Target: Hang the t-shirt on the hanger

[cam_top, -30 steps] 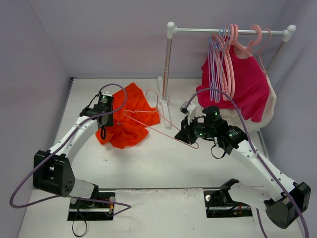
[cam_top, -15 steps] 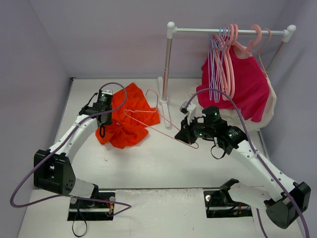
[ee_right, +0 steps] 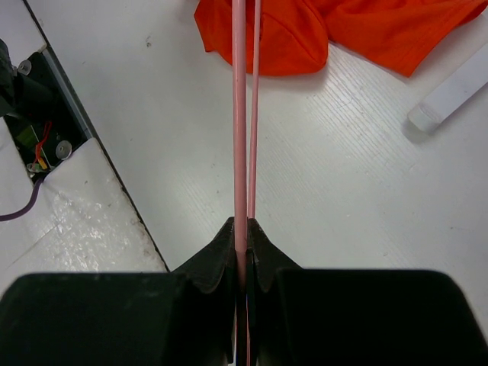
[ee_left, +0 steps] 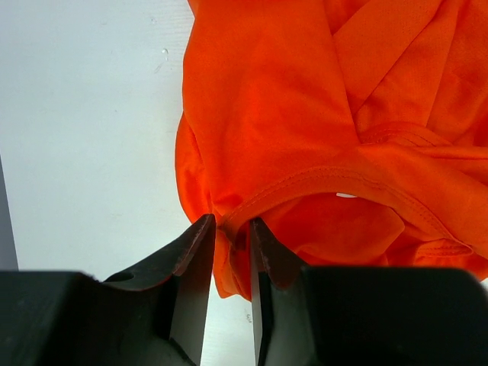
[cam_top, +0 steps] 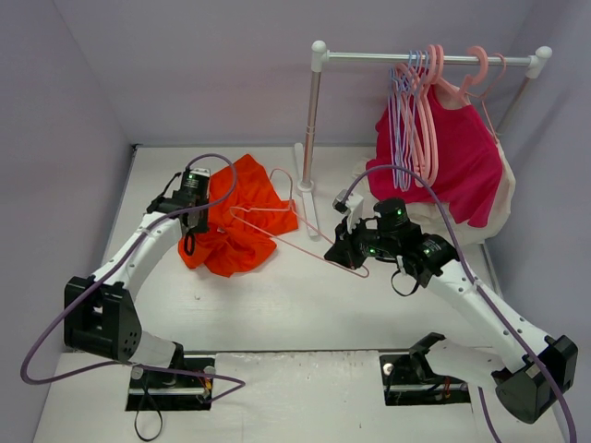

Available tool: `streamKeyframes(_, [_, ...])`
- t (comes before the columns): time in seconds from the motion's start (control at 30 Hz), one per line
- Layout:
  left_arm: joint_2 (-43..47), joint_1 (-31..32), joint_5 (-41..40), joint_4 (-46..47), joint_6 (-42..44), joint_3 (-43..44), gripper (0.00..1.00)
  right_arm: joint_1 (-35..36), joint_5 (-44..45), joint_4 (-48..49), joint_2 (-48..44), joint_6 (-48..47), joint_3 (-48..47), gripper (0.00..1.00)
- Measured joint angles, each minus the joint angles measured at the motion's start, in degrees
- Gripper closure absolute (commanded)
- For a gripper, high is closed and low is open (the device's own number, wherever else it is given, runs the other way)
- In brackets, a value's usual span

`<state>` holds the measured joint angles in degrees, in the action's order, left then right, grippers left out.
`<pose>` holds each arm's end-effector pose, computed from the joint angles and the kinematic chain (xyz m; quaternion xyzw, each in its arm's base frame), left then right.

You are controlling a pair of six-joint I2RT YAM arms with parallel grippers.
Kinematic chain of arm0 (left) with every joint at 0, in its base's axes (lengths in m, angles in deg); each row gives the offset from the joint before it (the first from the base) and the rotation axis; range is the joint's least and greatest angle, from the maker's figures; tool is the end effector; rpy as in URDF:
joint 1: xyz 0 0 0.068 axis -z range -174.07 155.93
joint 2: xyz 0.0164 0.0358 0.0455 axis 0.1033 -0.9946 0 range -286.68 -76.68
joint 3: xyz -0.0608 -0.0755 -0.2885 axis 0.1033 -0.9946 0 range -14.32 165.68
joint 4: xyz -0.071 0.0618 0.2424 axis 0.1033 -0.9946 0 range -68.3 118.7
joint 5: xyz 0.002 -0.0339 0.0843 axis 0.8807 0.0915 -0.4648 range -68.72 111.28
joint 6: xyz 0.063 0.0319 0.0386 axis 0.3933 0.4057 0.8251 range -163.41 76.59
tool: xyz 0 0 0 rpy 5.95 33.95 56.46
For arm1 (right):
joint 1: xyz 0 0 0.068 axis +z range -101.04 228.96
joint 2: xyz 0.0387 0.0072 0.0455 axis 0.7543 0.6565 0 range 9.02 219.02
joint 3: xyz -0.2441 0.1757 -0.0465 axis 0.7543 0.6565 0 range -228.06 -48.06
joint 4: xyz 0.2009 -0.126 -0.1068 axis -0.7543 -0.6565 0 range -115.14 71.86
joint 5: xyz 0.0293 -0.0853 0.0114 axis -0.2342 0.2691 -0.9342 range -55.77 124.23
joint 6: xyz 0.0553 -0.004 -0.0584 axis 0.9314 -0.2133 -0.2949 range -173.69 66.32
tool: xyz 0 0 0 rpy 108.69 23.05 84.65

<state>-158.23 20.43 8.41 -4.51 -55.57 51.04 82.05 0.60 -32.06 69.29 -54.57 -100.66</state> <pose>0.3130 -0.0650 0.2889 -0.0198 0.9326 0.0228 0.3597 0.1842 0.1660 0.3492 -0.3868 0.7096 0.3791 0.4506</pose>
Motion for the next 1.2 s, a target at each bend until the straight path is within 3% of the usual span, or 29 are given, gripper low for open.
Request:
streamKeyframes(0.33, [-2.1, 0.0, 0.0, 0.0, 0.0, 0.0, 0.88, 0.2, 0.3, 0.0, 0.0, 0.0, 0.0, 1.0])
streamKeyframes(0.5, [-2.2, 0.0, 0.0, -0.1, 0.1, 0.0, 1.0, 0.7, 0.3, 0.0, 0.2, 0.0, 0.0, 1.0])
streamKeyframes(0.73, [-1.5, 0.0, 0.5, -1.3, 1.8, 0.3, 1.0, 1.6, -0.3, 0.0, 1.6, -0.3, -0.3, 1.0])
streamKeyframes(1.2, [8.8, 0.0, 5.8, -2.8, 5.2, 10.9, 1.0, 3.6, -2.7, 1.0, 9.5, -2.4, -10.2, 1.0])
